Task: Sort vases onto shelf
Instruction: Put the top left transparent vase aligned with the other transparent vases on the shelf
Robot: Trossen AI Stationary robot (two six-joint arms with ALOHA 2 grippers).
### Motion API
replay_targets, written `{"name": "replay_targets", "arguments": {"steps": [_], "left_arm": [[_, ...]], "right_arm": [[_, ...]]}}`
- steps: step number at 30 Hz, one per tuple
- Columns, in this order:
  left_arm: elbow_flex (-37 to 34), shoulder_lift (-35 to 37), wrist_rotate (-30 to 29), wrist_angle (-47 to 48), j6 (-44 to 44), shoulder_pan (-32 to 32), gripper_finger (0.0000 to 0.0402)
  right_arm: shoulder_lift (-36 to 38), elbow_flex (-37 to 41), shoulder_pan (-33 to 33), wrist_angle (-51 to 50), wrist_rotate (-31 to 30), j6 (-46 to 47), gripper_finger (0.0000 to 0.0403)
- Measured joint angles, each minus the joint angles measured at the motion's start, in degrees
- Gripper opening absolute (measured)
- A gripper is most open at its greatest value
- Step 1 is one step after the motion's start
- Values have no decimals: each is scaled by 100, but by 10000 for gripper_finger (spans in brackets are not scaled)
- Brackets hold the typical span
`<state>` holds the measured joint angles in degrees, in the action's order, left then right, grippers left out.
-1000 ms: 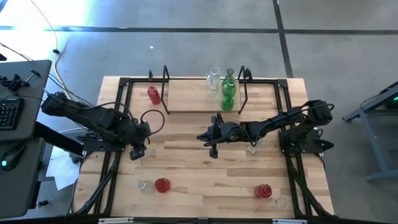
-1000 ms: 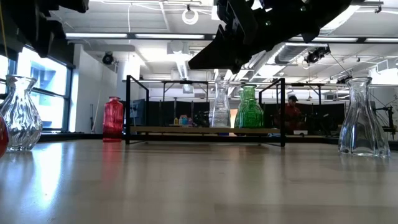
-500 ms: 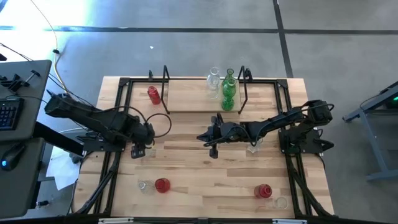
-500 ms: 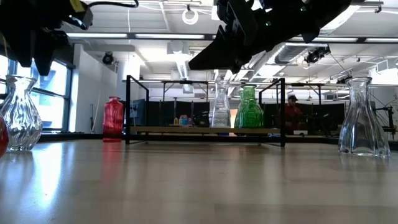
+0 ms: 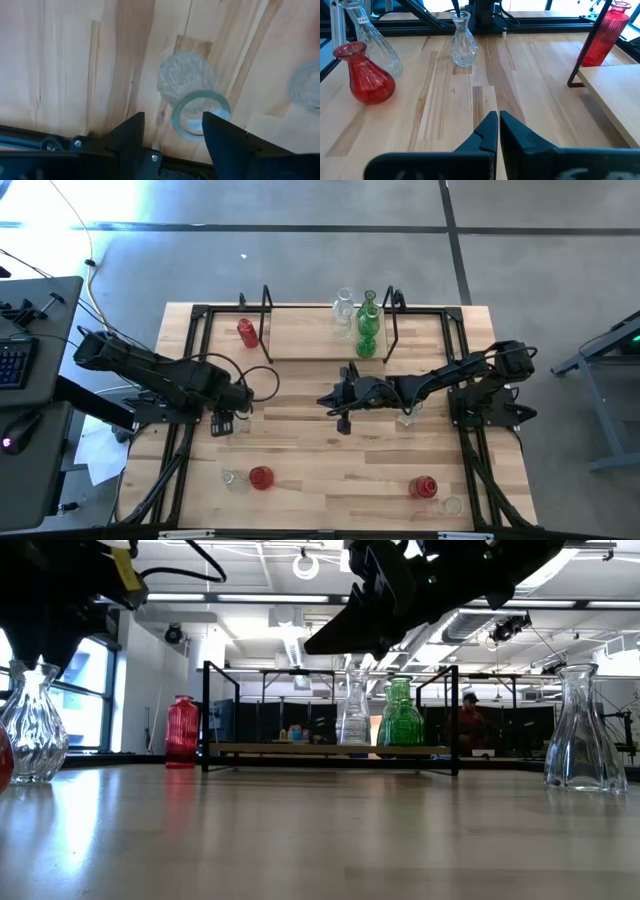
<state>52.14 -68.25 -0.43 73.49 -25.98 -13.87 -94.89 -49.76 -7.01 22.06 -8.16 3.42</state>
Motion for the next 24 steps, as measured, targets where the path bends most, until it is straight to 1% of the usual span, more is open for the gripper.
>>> {"name": "replay_targets", "arguments": {"steps": [3, 6, 9, 13, 15, 17, 19, 24], "left_arm": [[0, 0, 0, -62, 70, 0, 165], [0, 0, 0, -110, 172, 0, 135], [0, 0, 60, -208, 327, 0, 96], [0, 0, 255, -286, 430, 24, 37], [0, 0, 412, -291, 470, 82, 13], [0, 0, 473, -291, 474, 134, 8], [0, 0, 459, -292, 490, 175, 11], [14, 0, 243, -316, 525, 292, 5]], "right_arm": [[0, 0, 0, -8, -13, 11, 0], [0, 0, 0, -8, -13, 12, 0], [0, 0, 0, -8, -13, 15, 0], [0, 0, 0, -8, -11, 15, 0], [0, 0, 0, -10, -11, 15, 0], [0, 0, 0, -9, -10, 15, 0], [0, 0, 0, -10, -9, 15, 0], [0, 0, 0, -19, 11, 15, 0]]}}
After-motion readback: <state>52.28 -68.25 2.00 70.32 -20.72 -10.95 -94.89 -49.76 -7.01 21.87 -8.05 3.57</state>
